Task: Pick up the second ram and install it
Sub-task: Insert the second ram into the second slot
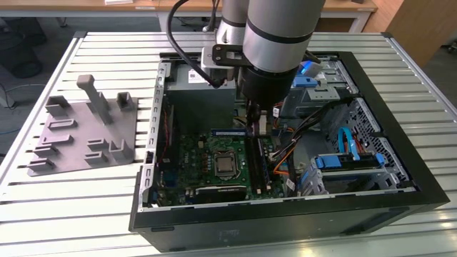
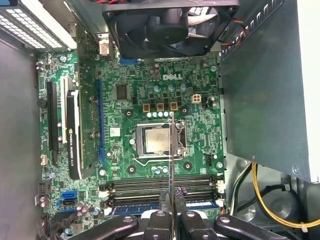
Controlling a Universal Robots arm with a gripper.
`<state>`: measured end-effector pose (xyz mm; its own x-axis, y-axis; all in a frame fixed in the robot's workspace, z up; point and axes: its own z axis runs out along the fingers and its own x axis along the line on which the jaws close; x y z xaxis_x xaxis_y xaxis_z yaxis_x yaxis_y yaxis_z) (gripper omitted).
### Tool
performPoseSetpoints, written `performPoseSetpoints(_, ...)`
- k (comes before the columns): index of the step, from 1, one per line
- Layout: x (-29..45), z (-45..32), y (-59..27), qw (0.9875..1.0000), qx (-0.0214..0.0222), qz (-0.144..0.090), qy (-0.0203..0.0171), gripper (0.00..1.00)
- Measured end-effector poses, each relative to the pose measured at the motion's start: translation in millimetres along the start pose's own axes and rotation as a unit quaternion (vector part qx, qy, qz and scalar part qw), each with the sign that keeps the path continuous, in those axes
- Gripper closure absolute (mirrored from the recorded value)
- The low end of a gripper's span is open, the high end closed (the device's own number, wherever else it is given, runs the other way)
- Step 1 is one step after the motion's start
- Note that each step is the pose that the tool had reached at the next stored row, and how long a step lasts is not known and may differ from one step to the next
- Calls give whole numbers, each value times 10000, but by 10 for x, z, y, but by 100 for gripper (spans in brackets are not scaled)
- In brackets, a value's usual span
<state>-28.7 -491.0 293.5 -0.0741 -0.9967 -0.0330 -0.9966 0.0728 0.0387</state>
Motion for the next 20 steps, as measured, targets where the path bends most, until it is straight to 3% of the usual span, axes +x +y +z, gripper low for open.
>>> performPoseSetpoints(5, 0, 1, 0, 9996, 9, 281, -11, 86)
performPoseSetpoints(10, 0, 4, 0, 9978, 22, 668, -25, 86)
performPoseSetpoints(14, 0, 7, 0, 9954, 31, 957, -37, 86)
performPoseSetpoints(20, 1, 11, 0, 9902, 46, 1393, -53, 86)
